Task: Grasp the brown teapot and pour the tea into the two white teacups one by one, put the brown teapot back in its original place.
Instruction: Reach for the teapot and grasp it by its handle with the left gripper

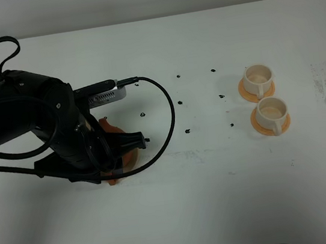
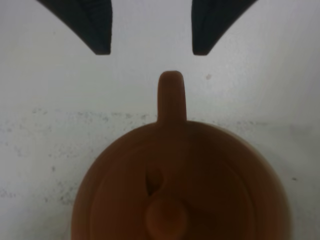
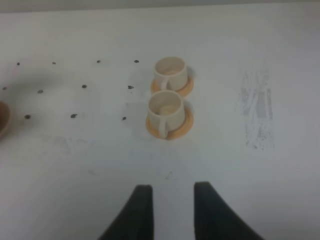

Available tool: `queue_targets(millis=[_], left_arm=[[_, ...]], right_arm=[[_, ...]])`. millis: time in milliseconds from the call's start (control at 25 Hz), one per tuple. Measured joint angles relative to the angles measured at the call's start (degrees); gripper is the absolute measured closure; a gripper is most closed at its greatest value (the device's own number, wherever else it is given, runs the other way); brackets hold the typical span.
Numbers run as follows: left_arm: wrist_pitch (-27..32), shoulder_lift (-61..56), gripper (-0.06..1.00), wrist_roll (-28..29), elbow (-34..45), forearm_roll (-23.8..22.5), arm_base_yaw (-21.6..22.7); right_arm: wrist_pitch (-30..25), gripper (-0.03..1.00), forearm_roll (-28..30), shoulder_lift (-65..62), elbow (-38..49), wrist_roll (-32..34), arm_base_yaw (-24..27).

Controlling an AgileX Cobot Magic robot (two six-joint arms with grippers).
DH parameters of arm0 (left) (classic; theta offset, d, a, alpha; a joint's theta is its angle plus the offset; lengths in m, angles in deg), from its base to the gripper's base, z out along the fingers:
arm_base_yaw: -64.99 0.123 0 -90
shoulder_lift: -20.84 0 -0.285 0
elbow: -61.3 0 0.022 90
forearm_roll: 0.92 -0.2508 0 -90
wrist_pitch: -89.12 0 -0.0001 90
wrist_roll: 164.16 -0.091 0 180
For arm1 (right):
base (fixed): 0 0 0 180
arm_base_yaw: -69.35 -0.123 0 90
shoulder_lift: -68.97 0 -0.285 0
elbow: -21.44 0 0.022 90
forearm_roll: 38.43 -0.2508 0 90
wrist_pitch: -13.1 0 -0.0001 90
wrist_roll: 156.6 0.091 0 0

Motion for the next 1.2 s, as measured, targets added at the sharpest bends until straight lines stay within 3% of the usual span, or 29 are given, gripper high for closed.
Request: queue_targets(millis=[400, 1200], left_arm=[[0.57, 0.16, 0.54, -0.23, -0.04, -0.68, 1.58], [-3.76, 4.0, 0.54, -1.15, -0.38, -0.79, 1.58]], right_arm=[[0.0, 0.74, 0.0, 0.0, 0.0, 0.0, 0.0], [0.0, 0.74, 0.0, 0.0, 0.0, 0.07, 0.0]])
